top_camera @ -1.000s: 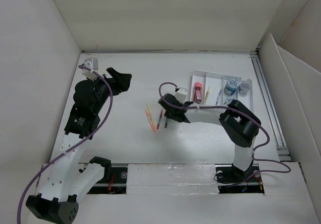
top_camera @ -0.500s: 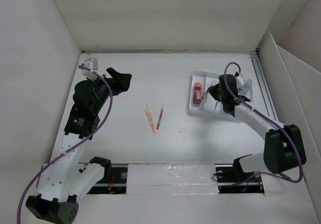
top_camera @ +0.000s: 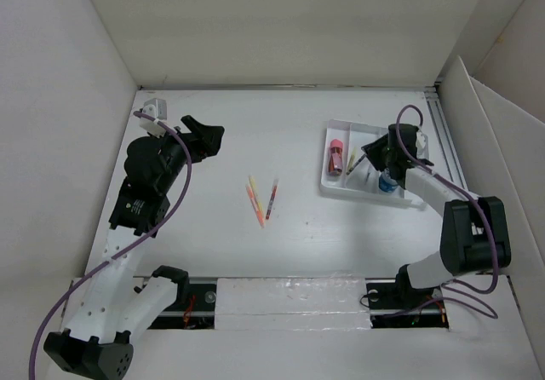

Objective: Organize the desk

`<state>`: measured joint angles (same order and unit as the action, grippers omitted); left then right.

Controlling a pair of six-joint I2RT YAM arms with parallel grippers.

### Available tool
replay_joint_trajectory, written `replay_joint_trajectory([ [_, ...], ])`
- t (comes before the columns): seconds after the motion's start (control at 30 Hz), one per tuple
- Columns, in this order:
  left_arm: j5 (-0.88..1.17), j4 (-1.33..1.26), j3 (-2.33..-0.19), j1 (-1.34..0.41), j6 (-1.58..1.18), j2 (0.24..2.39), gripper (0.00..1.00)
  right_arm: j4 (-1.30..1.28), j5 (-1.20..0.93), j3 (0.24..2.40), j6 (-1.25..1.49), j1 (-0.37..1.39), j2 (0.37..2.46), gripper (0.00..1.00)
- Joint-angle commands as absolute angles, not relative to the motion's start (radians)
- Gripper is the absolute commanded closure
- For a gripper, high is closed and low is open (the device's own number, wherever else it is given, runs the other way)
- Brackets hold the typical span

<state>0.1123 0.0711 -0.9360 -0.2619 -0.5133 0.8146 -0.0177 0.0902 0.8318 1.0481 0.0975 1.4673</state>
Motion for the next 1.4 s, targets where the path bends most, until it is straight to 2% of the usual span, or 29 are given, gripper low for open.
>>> replay_joint_trajectory([
  [0.0,0.126,0.023,-0.93,-0.264,-0.505,0.796,0.26,0.015,0.109,0.903,1.051,0.098,1.489,0.58],
  [0.03,0.124,0.017,-0.93,-0.264,-0.503,0.795,0.26,0.012,0.118,0.9,1.049,0.122,1.488,0.52],
  [0.07,0.12,0.018,-0.927,-0.264,-0.503,0.795,0.26,0.018,0.13,0.893,1.046,0.141,1.474,0.51],
  [0.1,0.115,0.02,-0.931,-0.264,-0.503,0.798,0.26,0.026,0.168,0.885,1.043,0.161,1.464,0.45],
  [0.2,0.127,0.025,-0.934,-0.264,-0.505,0.808,0.26,0.058,0.202,0.862,1.016,0.251,1.43,0.46],
  [0.3,0.118,0.017,-0.933,-0.264,-0.503,0.811,0.26,0.097,0.119,0.867,0.957,0.368,1.433,0.69],
  [0.33,0.115,0.028,-0.939,-0.264,-0.503,0.821,0.26,0.077,0.111,0.891,0.913,0.443,1.48,0.96],
  [0.37,0.115,0.028,-0.94,-0.264,-0.503,0.821,0.26,0.077,0.11,0.891,0.913,0.443,1.48,0.96],
  [0.4,0.12,0.031,-0.94,-0.264,-0.502,0.825,0.26,0.057,0.144,0.928,0.907,0.524,1.502,0.99],
  [0.47,0.12,0.02,-0.931,-0.264,-0.502,0.818,0.26,-0.032,0.219,0.968,0.891,0.604,1.584,0.99],
  [0.53,0.11,0.018,-0.931,-0.264,-0.502,0.816,0.26,-0.086,0.336,1.026,0.903,0.707,1.633,0.9],
  [0.57,0.107,0.021,-0.934,-0.264,-0.502,0.821,0.26,-0.098,0.359,1.043,0.902,0.736,1.676,0.7],
  [0.6,0.115,0.026,-0.939,-0.264,-0.502,0.827,0.26,-0.118,0.403,1.057,0.905,0.762,1.695,0.59],
  [0.63,0.124,0.025,-0.939,-0.264,-0.503,0.828,0.26,-0.126,0.42,1.087,0.905,0.805,1.713,0.41],
  [0.73,0.121,0.018,-0.933,-0.264,-0.502,0.822,0.26,-0.156,0.428,1.159,0.91,0.871,1.792,0.31],
  [0.83,0.118,0.031,-0.942,-0.264,-0.5,0.83,0.26,-0.169,0.434,1.201,0.916,0.905,1.857,0.32],
  [1.03,0.109,0.032,-0.94,-0.264,-0.5,0.815,0.26,-0.264,0.56,1.285,0.933,0.939,1.971,0.51],
  [1.17,0.108,0.021,-0.934,-0.264,-0.499,0.802,0.26,-0.304,0.609,1.293,0.934,0.939,2.0,0.85],
  [1.23,0.103,0.032,-0.939,-0.264,-0.499,0.808,0.26,-0.298,0.63,1.267,0.934,0.939,1.991,0.94],
  [1.3,0.12,0.025,-0.934,-0.264,-0.499,0.802,0.26,-0.285,0.643,1.247,0.933,0.939,1.976,1.0],
  [1.37,0.112,0.017,-0.93,-0.264,-0.499,0.796,0.26,-0.27,0.635,1.212,0.945,0.904,1.913,1.0],
])
